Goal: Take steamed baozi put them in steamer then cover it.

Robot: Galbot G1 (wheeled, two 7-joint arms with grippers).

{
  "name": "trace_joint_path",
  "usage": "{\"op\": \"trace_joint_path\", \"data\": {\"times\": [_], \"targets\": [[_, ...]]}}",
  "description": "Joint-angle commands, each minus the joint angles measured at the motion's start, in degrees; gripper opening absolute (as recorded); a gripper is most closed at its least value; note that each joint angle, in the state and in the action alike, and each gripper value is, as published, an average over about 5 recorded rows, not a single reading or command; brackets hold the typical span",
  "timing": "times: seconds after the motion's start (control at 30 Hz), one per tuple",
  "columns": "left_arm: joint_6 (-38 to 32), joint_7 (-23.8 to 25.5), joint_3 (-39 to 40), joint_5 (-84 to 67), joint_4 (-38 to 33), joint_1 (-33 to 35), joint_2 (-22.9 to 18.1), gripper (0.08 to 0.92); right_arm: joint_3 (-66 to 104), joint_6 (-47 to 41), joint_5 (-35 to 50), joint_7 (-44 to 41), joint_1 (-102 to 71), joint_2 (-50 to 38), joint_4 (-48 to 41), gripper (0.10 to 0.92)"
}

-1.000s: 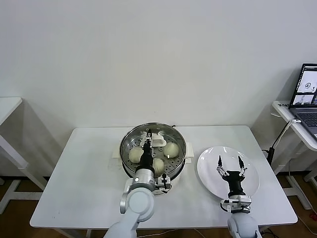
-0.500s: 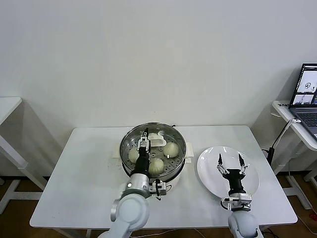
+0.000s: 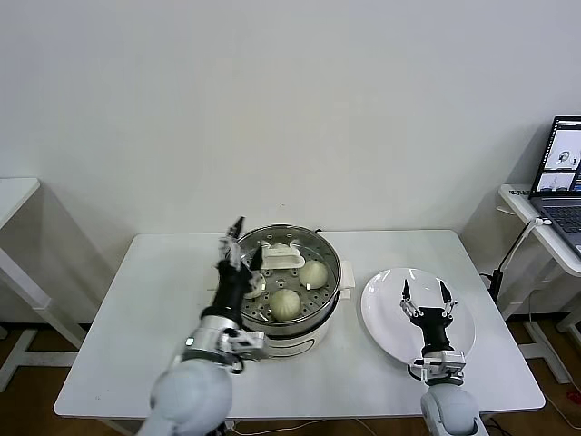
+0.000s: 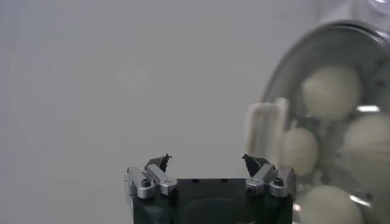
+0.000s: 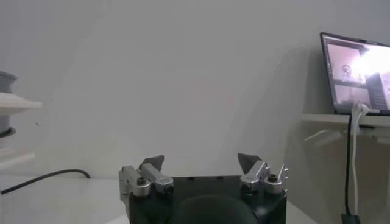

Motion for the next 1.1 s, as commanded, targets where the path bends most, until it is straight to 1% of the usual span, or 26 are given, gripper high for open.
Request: {"op": "trace_joint_path", "data": {"times": [0.03,0.1,0.17,0.27,0.37,0.47,0.8,1.1], "targets": [[-18.0,-21.8,-23.6,-49.2,3.5,3.3,5.4,0.823,-0.5,-5.2,6.2,0.0,-1.5,-1.0,4.6,0.823],[-23.4,-20.5,-27.2,-52.7,8.7,3.8,5.7,0.823,-0.6,-5.9,7.0,0.0,-1.9,-1.2,5.2,0.823],[-28.4,-18.2,-30.0,-55.6,13.8,4.5,5.9,0.823,-0.6,-6.6,7.5,0.0,-2.2,-1.4,5.8,0.823],[-33.1,-15.1,-31.7,-60.2,19.0,5.6,5.8,0.823,-0.4,-7.1,7.9,-0.3,-2.4,-1.7,6.2,0.823],[-35.8,-13.4,-31.9,-62.6,21.8,5.9,5.5,0.823,-0.3,-7.1,8.0,-0.7,-2.5,-1.8,6.3,0.823],[-37.0,-12.5,-32.0,-63.6,22.5,6.3,5.1,0.823,-0.6,-6.9,8.0,-0.9,-2.8,-1.7,6.2,0.823],[-36.3,-11.3,-31.9,-64.1,22.4,8.7,4.2,0.823,-0.8,-6.1,7.9,-2.0,-4.5,-1.5,6.2,0.823],[-36.6,-11.0,-31.4,-64.2,22.5,8.9,4.4,0.823,-1.0,-5.4,7.5,-2.1,-5.0,-1.1,6.2,0.823]]}}
